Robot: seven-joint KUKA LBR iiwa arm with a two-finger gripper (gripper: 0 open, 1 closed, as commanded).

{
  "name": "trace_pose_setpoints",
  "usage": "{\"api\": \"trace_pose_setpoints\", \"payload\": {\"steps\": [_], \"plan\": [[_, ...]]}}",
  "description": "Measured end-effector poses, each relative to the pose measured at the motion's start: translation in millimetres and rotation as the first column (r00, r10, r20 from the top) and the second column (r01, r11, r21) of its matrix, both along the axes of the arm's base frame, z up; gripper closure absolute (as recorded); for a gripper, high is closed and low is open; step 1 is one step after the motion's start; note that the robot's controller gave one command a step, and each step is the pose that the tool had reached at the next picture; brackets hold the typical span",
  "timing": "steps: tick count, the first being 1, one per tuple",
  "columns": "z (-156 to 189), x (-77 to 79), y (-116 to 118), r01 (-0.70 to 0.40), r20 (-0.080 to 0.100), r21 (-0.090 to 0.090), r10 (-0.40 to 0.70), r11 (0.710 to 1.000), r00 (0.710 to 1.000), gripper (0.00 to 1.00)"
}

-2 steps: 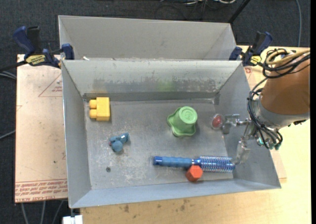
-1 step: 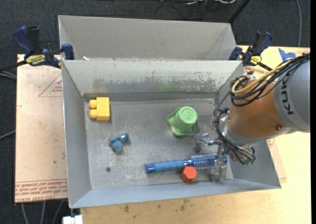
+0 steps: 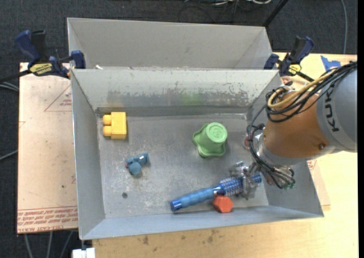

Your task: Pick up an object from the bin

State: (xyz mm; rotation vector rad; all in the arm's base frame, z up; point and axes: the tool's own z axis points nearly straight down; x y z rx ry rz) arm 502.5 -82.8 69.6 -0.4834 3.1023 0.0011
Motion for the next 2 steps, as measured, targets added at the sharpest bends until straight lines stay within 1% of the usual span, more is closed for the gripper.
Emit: {"api": "trace_pose_setpoints", "payload": {"steps": [1, 2], "plan": [[123.9, -4.7, -3.3, 0.006, 0.007, -0.002, -0.006, 1.0, 1.0, 1.0], [346.5, 58.2, -8.4, 0.03, 0.012, -0.003, -0.03, 1.0, 0.999, 1.0]]}}
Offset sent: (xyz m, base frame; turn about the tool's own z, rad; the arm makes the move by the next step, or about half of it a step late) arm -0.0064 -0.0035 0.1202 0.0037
